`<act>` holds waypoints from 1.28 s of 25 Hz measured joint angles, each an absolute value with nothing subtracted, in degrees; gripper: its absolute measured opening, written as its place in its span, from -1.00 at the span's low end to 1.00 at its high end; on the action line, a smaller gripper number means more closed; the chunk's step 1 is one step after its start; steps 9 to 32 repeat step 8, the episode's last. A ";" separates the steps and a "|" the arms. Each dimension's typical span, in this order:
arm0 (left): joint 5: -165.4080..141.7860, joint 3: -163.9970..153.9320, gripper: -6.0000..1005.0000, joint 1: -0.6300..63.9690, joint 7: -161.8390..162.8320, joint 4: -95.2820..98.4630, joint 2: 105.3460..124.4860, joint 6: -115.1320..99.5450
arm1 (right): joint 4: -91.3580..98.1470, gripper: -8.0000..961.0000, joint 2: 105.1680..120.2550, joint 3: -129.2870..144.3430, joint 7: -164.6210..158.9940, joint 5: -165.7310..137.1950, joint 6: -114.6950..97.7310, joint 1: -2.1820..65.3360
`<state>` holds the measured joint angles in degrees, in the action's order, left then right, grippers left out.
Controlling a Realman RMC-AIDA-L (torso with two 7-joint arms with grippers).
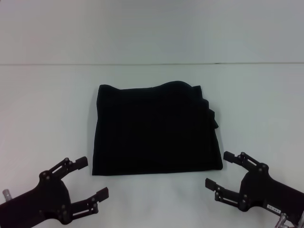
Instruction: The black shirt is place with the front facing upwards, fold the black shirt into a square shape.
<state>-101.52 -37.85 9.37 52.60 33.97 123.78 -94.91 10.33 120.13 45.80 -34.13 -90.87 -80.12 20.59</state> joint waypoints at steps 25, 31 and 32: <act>-102.00 -37.83 0.89 9.34 52.52 34.28 123.66 -95.00 | 10.17 0.91 120.14 45.19 -34.10 -90.29 -80.49 20.22; -102.00 -37.83 0.89 9.34 52.52 34.28 123.66 -95.00 | 10.17 0.91 120.14 45.19 -34.10 -90.29 -80.49 20.22; -102.00 -37.83 0.89 9.34 52.52 34.28 123.66 -95.00 | 10.17 0.91 120.14 45.19 -34.10 -90.29 -80.49 20.22</act>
